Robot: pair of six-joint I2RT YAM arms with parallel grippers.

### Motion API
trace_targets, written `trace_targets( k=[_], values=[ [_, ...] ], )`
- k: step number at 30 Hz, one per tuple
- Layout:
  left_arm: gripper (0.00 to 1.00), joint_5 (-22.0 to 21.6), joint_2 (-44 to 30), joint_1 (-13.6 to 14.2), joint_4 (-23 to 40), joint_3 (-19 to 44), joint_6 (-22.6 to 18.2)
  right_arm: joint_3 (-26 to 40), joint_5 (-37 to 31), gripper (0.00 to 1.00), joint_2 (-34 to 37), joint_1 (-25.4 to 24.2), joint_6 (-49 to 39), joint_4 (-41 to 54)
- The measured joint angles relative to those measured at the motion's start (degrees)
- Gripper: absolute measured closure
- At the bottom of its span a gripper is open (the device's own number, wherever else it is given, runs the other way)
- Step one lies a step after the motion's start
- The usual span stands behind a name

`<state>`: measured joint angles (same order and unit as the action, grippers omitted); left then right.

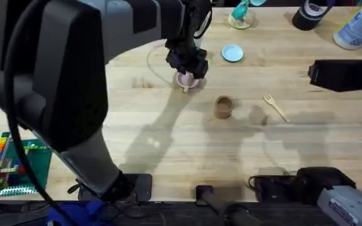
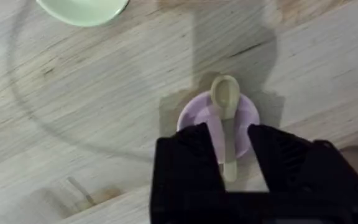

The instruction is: Pick up a utensil and set it on the pink plate, then put the other utensil in the container.

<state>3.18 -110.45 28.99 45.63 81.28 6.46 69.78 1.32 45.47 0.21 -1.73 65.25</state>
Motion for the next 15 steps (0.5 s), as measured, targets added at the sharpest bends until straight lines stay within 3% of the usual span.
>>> trace_targets(
  k=[10,15],
  values=[
    [0.052,0.0,0.0,0.0,0.0,0.0,0.0,0.0,0.0,0.004,0.0,0.0,0.0,0.0],
    [0.008,0.0,0.0,0.0,0.0,0.0,0.0,0.0,0.0,0.004,0.0,0.0,0.0,0.0]
  ],
)
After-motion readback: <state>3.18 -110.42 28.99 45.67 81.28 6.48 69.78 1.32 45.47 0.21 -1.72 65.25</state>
